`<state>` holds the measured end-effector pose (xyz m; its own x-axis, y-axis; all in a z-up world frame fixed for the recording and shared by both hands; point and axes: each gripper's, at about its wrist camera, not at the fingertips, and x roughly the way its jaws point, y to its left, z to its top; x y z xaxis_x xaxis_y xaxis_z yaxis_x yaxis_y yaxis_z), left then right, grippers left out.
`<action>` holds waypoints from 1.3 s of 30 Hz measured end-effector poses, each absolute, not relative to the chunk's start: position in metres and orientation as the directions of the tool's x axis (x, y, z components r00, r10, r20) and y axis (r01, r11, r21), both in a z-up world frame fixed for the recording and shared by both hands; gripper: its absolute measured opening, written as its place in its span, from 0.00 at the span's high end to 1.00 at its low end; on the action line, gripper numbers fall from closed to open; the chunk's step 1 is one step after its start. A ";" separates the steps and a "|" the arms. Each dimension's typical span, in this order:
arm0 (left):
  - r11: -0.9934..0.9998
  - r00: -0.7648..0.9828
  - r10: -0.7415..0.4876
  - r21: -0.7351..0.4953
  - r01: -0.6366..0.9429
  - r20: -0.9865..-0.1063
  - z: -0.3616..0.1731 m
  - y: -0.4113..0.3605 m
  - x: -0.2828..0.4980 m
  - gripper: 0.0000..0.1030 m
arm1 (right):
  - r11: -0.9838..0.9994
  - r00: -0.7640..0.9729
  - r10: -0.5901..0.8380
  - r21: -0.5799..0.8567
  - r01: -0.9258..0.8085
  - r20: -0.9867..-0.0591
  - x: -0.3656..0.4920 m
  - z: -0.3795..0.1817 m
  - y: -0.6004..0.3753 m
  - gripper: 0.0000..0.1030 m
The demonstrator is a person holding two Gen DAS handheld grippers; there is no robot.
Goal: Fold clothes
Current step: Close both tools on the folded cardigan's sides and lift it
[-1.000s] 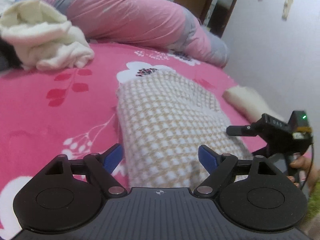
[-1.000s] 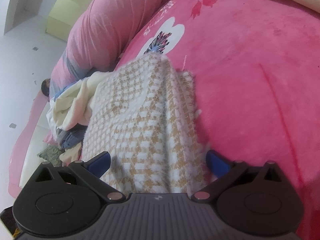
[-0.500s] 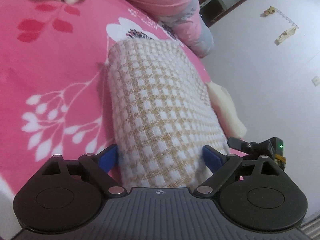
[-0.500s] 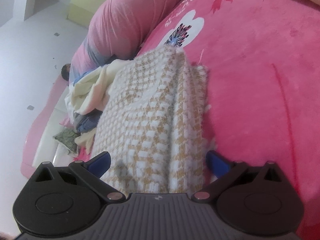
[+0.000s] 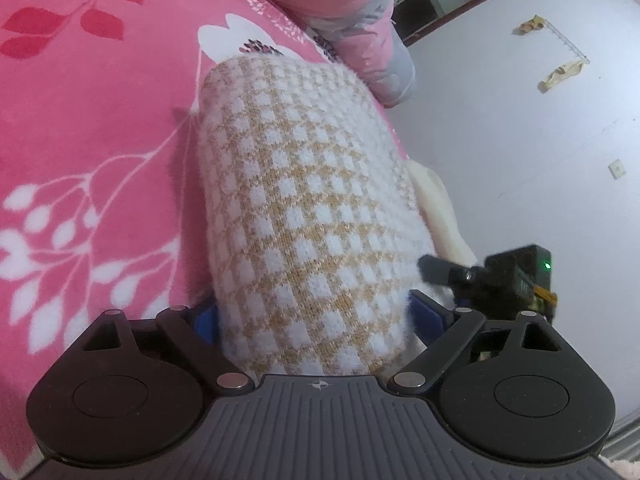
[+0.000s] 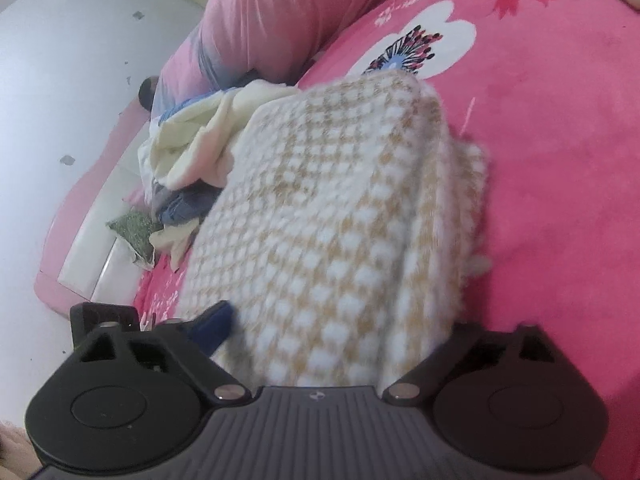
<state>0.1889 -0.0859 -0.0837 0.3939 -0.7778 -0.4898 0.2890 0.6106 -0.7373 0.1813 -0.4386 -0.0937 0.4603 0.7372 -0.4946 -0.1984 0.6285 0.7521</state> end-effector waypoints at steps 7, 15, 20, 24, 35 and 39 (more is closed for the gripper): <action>0.648 0.418 -0.750 -0.696 0.310 -0.512 -0.070 -0.092 0.176 0.18 | 0.654 0.539 0.673 0.747 -0.115 -0.506 0.168 -0.084 -0.436 0.23; 0.628 0.394 -0.769 -0.710 0.320 -0.503 -0.066 -0.079 0.148 0.19 | 0.719 0.531 0.622 0.689 -0.095 -0.576 0.136 -0.062 -0.406 0.26; 0.626 0.394 -0.769 -0.716 0.307 -0.504 -0.079 -0.078 0.149 0.14 | 0.658 0.505 0.655 0.753 -0.017 -0.562 0.142 -0.088 -0.414 0.12; 0.628 0.402 -0.762 -0.731 0.269 -0.507 -0.081 -0.081 0.151 0.16 | 0.628 0.539 0.639 0.777 0.047 -0.549 0.143 -0.093 -0.414 0.13; 0.646 0.436 -0.745 -0.709 0.282 -0.505 -0.052 -0.074 0.128 0.20 | 0.800 0.617 0.503 0.596 -0.069 -0.604 0.112 -0.033 -0.380 0.37; 0.663 0.466 -0.733 -0.673 0.328 -0.496 -0.032 -0.071 0.113 0.20 | 0.789 0.658 0.512 0.606 -0.104 -0.553 0.096 -0.021 -0.375 0.37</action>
